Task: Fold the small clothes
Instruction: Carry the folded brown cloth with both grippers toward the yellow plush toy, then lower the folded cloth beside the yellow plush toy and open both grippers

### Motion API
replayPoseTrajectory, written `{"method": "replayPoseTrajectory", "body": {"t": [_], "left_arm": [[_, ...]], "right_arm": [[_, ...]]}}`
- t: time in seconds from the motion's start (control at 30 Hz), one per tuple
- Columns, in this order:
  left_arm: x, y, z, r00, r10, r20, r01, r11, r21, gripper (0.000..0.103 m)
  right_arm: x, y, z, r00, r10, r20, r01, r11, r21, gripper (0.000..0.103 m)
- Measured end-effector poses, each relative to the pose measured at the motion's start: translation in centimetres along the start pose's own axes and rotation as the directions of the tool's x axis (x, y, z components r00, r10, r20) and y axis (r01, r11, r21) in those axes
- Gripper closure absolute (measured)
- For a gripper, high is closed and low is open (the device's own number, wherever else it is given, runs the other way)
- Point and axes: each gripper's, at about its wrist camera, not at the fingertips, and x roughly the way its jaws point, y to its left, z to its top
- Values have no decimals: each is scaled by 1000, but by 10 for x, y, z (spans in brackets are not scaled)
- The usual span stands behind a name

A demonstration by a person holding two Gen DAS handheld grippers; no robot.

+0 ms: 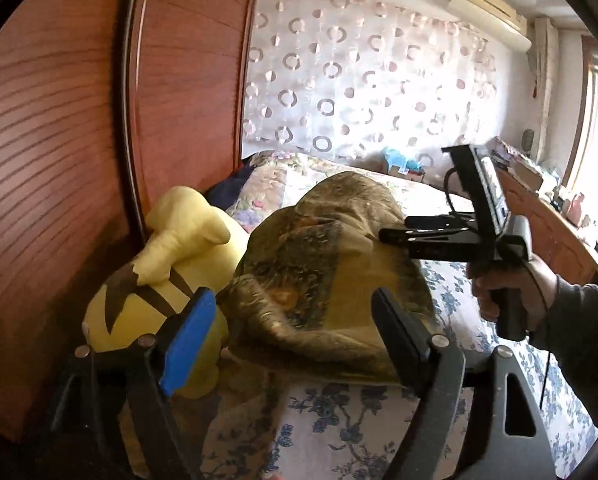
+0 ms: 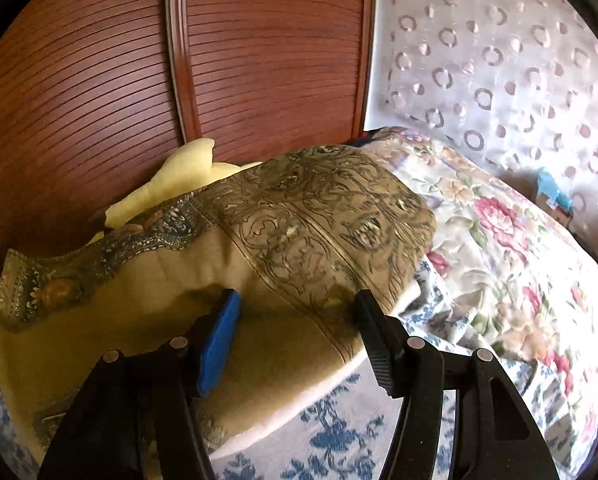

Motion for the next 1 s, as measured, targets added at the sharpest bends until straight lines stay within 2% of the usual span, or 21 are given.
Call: {"method": "replayPoseTrajectory", "body": {"t": [0.07,0.17,0.5,0.67,0.77,0.83,0.9,1.0], "left_arm": [[-5,-8,1,1000,3,10,-3,1000,14,22],[-12,-23,0,1000,-16,21,15,999,42,22],[-40,-84,-6,990,-128,53,120,984,132,20],[-51,-112,-11,982,-178,57,167,972,165,20],[-55,-129,-14,975,-214,57,201,962,184,20],[-60,-141,-15,973,-224,55,209,956,206,20],[-69,-155,-17,969,-238,60,220,950,221,20],[-83,-170,-18,963,-259,76,235,943,235,20]], "right_arm": [[-10,0,-3,1000,-5,3,5,1000,29,42],[-53,-2,-19,999,1,42,-4,998,70,42],[-181,6,-92,980,-118,159,98,987,125,42],[-230,21,-133,963,-186,196,149,971,187,35],[-254,28,-157,955,-228,189,185,957,222,32],[-267,32,-169,944,-272,186,223,943,245,24],[-282,36,-182,933,-300,197,241,931,273,24],[-305,48,-194,904,-370,213,294,902,317,24]]}}
